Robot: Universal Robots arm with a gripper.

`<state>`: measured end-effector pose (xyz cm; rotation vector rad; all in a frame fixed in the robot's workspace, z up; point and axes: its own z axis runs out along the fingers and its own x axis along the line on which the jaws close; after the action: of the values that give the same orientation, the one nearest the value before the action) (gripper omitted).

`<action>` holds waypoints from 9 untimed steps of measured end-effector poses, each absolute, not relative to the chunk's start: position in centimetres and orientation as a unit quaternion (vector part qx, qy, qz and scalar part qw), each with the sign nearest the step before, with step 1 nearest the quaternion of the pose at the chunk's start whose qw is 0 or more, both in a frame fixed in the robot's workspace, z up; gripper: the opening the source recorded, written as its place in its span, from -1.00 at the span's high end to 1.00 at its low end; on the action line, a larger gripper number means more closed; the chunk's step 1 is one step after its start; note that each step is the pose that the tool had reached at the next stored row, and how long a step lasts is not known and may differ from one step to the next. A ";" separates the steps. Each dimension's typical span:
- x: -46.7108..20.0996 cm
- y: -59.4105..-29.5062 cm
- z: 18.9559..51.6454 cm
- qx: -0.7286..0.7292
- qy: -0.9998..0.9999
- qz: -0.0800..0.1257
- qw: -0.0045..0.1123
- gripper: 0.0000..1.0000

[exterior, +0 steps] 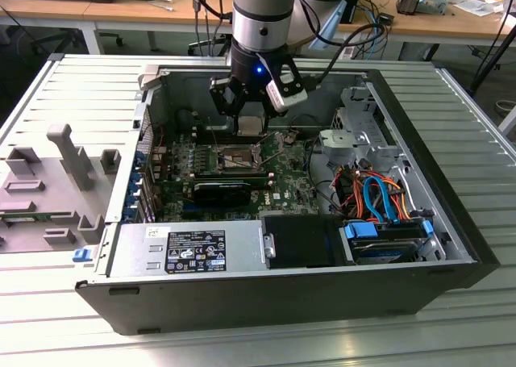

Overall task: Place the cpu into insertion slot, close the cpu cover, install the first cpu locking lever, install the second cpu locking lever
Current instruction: 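Place the cpu into insertion slot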

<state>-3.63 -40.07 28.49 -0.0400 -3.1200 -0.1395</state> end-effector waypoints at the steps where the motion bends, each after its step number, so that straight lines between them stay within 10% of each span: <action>1: -3.6 -40.1 28.5 -0.013 -0.999 -0.045 0.009 -0.09; 9: -3.6 -40.2 28.4 -0.013 -0.999 -0.045 0.009 -0.09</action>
<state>-3.63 -40.20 28.42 -0.0400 -3.1200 -0.1395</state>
